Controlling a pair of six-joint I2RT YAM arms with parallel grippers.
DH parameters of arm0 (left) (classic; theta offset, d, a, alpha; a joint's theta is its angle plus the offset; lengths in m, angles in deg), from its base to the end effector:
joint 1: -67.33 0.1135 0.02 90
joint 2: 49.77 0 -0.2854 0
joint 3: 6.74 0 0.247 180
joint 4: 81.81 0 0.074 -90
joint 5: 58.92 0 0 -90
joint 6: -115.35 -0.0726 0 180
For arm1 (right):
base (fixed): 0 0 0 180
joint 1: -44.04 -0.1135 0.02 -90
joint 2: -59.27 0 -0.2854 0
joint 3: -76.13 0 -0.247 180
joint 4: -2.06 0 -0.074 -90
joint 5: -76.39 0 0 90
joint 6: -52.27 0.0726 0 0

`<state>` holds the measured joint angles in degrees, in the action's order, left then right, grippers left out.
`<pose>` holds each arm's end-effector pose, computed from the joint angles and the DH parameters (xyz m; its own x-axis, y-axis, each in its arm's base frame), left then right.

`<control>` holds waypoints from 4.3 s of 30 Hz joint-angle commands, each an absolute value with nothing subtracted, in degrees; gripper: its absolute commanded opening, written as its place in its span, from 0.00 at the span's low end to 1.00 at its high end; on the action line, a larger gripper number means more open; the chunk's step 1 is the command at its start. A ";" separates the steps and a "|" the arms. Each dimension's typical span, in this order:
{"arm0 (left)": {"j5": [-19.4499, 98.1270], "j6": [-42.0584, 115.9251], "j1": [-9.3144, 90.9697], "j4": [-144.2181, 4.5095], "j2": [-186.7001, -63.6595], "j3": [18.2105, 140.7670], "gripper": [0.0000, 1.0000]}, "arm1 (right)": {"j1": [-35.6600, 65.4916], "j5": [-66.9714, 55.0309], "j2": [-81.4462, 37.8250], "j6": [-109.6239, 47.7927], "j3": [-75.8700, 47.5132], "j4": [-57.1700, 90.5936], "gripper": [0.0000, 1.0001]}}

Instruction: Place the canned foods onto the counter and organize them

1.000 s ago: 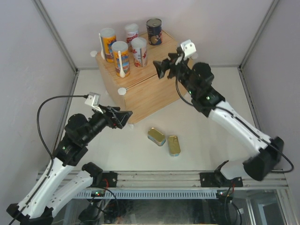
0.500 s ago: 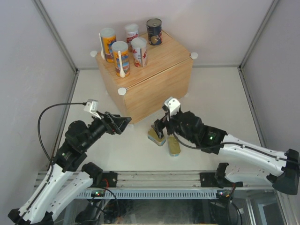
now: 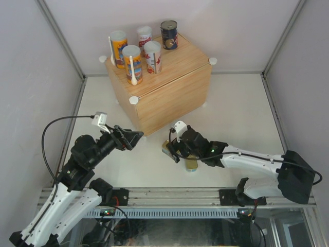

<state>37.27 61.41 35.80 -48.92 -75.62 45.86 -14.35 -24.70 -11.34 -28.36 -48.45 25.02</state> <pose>0.1059 -0.0742 0.3335 -0.4335 -0.4206 -0.7970 0.4405 0.6726 -0.5946 0.1575 0.2293 0.2283 -0.4426 -0.4143 -0.7952 -0.6936 0.7202 0.0108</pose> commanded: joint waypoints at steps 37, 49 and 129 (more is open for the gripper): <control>36.44 61.08 36.05 -48.13 -75.01 44.54 0.86 | -8.49 -8.97 -27.81 -29.09 -43.65 16.37 0.00; 38.41 60.96 36.13 -51.07 -74.55 43.15 0.88 | -5.53 5.18 -19.72 -18.81 -42.19 18.38 0.00; 62.80 77.08 36.16 -88.23 -94.42 54.64 0.65 | 6.81 36.22 -11.58 36.36 -33.63 -22.99 0.00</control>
<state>60.27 75.46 36.02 -82.49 -94.35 52.81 7.44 37.96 -11.47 35.65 -37.24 -18.36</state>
